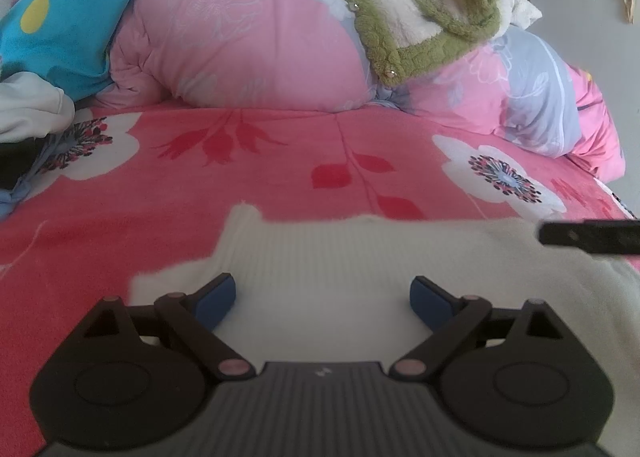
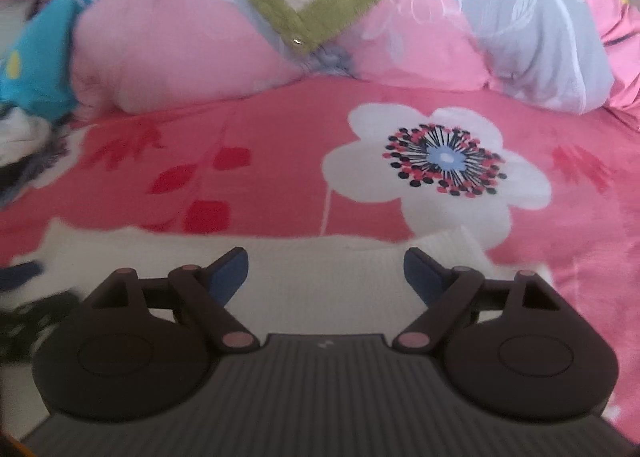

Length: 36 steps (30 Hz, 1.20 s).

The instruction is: Fold clothes

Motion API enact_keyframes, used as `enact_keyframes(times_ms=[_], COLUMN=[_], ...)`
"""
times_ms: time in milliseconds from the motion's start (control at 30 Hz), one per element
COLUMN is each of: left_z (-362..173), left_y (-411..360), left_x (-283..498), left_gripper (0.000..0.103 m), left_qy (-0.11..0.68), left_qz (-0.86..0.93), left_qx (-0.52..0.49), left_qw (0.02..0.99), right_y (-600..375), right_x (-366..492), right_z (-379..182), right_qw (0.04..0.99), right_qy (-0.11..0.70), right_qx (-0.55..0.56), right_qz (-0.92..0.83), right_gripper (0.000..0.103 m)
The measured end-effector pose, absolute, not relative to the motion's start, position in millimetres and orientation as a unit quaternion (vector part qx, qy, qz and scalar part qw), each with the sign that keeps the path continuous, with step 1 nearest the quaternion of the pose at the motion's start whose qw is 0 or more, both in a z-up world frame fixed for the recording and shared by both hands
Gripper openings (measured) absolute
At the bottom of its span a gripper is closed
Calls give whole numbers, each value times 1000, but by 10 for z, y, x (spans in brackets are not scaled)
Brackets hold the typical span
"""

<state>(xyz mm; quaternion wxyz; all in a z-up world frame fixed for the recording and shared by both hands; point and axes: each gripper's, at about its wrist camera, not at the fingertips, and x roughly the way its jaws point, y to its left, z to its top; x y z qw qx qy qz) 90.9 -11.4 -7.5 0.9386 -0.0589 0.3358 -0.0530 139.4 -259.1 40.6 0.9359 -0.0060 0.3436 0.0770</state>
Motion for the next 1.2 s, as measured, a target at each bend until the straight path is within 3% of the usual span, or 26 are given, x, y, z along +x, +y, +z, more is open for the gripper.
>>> enact_keyframes(times_ms=[533, 700, 900, 1200], left_z=[-58, -51, 63, 281], left_y=[-112, -103, 69, -15], left_x=[930, 904, 710, -8], left_gripper=[95, 95, 95, 95], left_qy=[337, 331, 299, 284], left_qz=[-51, -52, -62, -40], left_qx=[-59, -64, -126, -130], left_qw=[938, 940, 944, 949], right_y=[-2252, -2133, -2213, -2230], right_x=[469, 338, 365, 340], right_z=[286, 29, 26, 16], right_qw=[949, 954, 955, 957], right_qy=[288, 266, 262, 256], right_qx=[-59, -74, -52, -51], right_qz=[114, 118, 128, 128], right_gripper=[86, 93, 95, 95])
